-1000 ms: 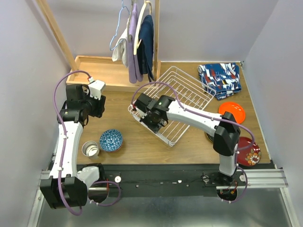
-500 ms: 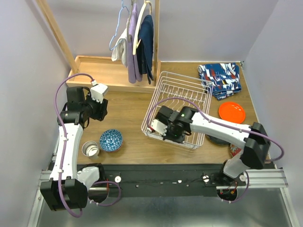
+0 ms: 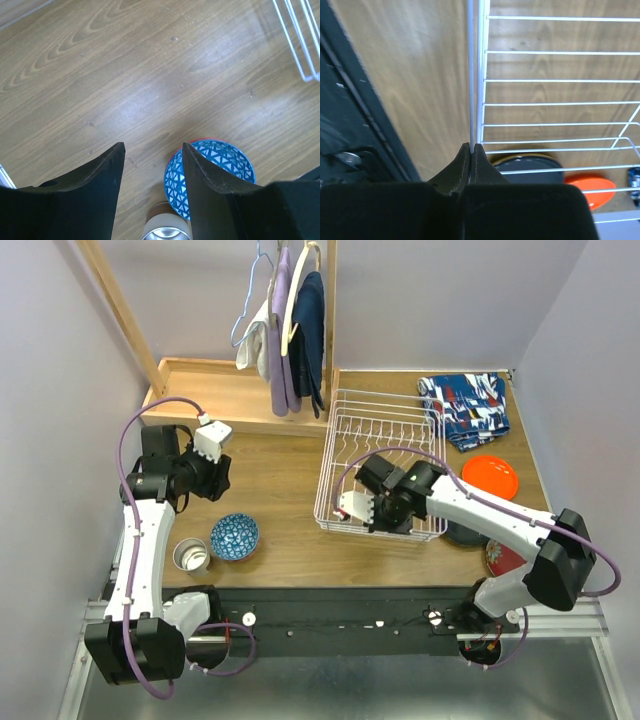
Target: Load the mixed dishes into the dish rack
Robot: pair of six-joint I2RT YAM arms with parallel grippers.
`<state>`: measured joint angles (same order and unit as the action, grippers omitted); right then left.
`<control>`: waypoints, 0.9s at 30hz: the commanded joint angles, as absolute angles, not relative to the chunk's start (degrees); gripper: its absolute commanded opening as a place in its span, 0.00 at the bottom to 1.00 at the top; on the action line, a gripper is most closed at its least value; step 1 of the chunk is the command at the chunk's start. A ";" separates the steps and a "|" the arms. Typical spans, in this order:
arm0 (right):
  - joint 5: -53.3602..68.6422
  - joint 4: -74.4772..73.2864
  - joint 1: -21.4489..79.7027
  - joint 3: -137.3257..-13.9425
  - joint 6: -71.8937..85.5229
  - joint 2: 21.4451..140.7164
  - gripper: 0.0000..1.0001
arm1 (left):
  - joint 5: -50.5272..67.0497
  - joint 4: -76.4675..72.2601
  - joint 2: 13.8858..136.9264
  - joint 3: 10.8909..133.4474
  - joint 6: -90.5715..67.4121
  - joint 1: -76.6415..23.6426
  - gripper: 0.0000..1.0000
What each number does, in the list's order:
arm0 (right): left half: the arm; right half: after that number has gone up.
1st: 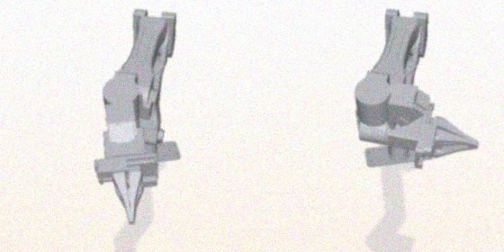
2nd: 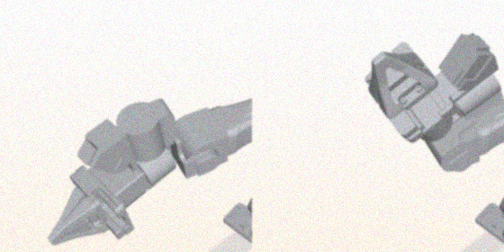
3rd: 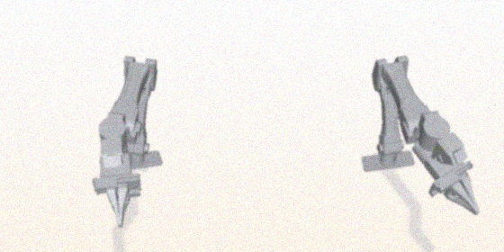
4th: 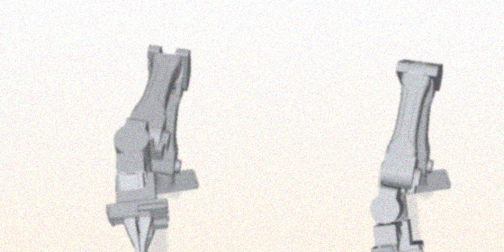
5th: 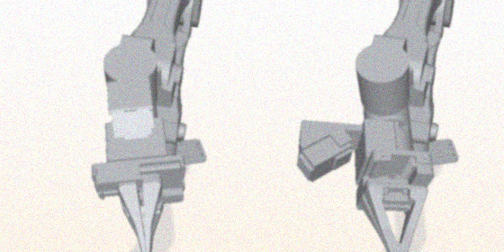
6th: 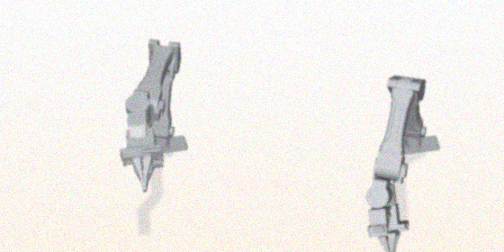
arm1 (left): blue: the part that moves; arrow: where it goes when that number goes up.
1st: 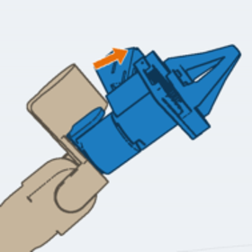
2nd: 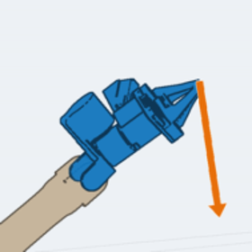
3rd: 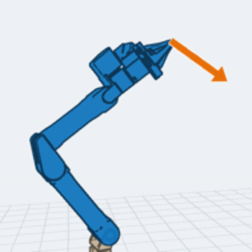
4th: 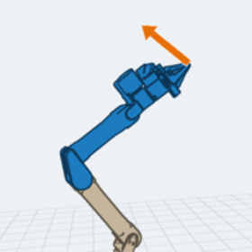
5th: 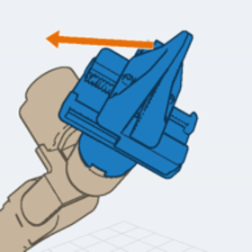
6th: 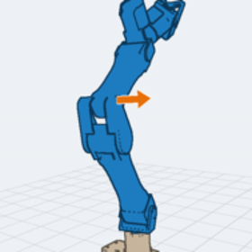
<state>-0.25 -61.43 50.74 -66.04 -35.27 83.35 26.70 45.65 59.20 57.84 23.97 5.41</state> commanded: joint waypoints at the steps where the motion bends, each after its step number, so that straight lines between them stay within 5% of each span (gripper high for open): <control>1: -4.04 -58.45 46.06 -62.58 -49.03 83.33 0.01 | 29.53 50.53 56.79 58.28 30.93 5.54 0.59; 5: -4.57 -55.37 45.97 -60.64 -50.80 80.25 0.09 | 26.46 53.87 55.98 57.39 34.45 5.62 0.66; 6: -4.40 -56.50 45.97 -61.51 -50.54 80.68 0.33 | 24.54 55.18 56.42 58.61 34.98 5.54 0.68; 7: -4.48 -57.64 45.97 -62.83 -50.02 81.47 0.45 | 23.30 58.59 57.64 59.58 35.33 5.54 0.68; 9: -5.53 -60.28 45.97 -68.95 -45.74 82.70 0.59 | 20.23 62.47 58.62 62.30 36.55 5.62 0.68; 15: -0.37 -63.46 45.97 -84.10 -35.79 82.36 0.80 | 7.84 77.50 57.22 61.01 44.73 5.71 0.66; 16: -0.26 -63.11 46.05 -86.20 -34.29 82.09 0.99 | 6.69 80.30 56.52 60.13 45.78 5.71 0.65; 27: -2.37 -58.45 46.05 -84.46 -27.77 79.63 1.00 | 3.59 82.53 52.29 48.34 49.66 5.71 0.59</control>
<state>-1.78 -59.53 46.04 -86.08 -29.45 80.16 5.34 75.31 53.39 49.21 48.10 5.52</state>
